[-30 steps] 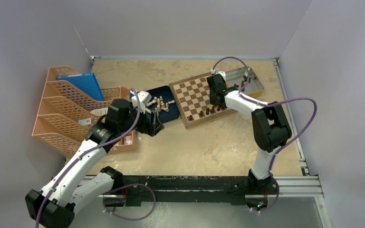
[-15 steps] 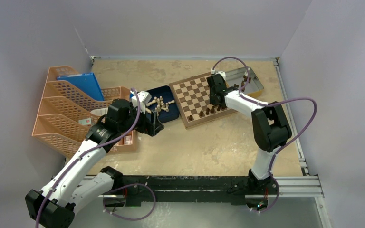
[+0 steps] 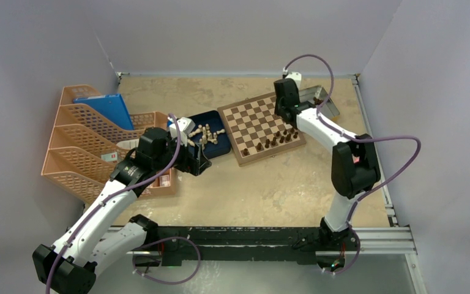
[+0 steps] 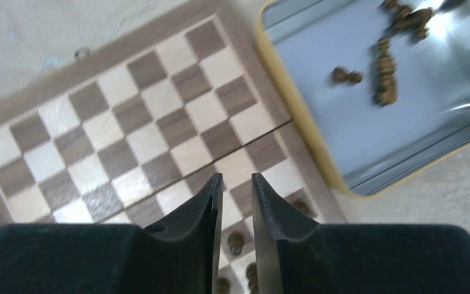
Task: Set up the chess pieces on the board
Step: Place the chess piece on the chessboard, then pick up the chess piece from the storage box.
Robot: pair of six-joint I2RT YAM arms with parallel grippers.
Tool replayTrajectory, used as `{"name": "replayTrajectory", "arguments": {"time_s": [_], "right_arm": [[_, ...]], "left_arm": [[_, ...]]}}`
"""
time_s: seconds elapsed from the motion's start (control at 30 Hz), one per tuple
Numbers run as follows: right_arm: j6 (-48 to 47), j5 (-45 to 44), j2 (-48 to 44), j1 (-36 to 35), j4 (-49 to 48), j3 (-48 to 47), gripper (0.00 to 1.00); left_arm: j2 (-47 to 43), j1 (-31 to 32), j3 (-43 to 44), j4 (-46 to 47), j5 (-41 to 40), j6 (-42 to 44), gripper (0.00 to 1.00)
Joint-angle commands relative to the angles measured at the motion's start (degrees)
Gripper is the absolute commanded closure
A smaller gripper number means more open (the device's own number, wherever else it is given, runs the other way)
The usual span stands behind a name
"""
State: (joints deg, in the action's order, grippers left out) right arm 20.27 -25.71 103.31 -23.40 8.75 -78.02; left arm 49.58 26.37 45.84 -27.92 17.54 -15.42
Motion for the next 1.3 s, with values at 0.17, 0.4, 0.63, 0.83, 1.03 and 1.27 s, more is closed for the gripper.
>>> {"name": "replayTrajectory", "arguments": {"time_s": [0.17,0.4,0.63,0.83,1.03,1.27], "right_arm": [[-3.5,0.3,3.3,12.8,-5.1,-7.9,0.73],[-0.5,4.7,10.9,17.2,-3.7,-13.2,0.74],[11.3,6.3,16.5,19.1,-3.5,-16.8,0.74],[21.2,4.6,19.0,19.1,-1.8,-18.8,0.74],[30.6,-0.3,22.3,19.1,5.9,-23.8,0.74],[39.5,-2.1,23.3,19.2,11.7,-25.6,0.72]], "left_arm": [[-0.6,-0.3,0.7,1.8,-0.3,1.0,0.17],[-0.8,-0.3,0.7,1.5,-2.2,1.0,0.17],[-0.5,-0.3,0.8,1.2,-3.1,1.0,0.17],[-0.6,-0.3,0.7,1.1,-3.6,1.0,0.17],[-0.6,-0.3,0.7,1.0,-3.7,1.0,0.17],[-1.0,-0.3,0.7,0.9,-3.7,0.9,0.17]]}}
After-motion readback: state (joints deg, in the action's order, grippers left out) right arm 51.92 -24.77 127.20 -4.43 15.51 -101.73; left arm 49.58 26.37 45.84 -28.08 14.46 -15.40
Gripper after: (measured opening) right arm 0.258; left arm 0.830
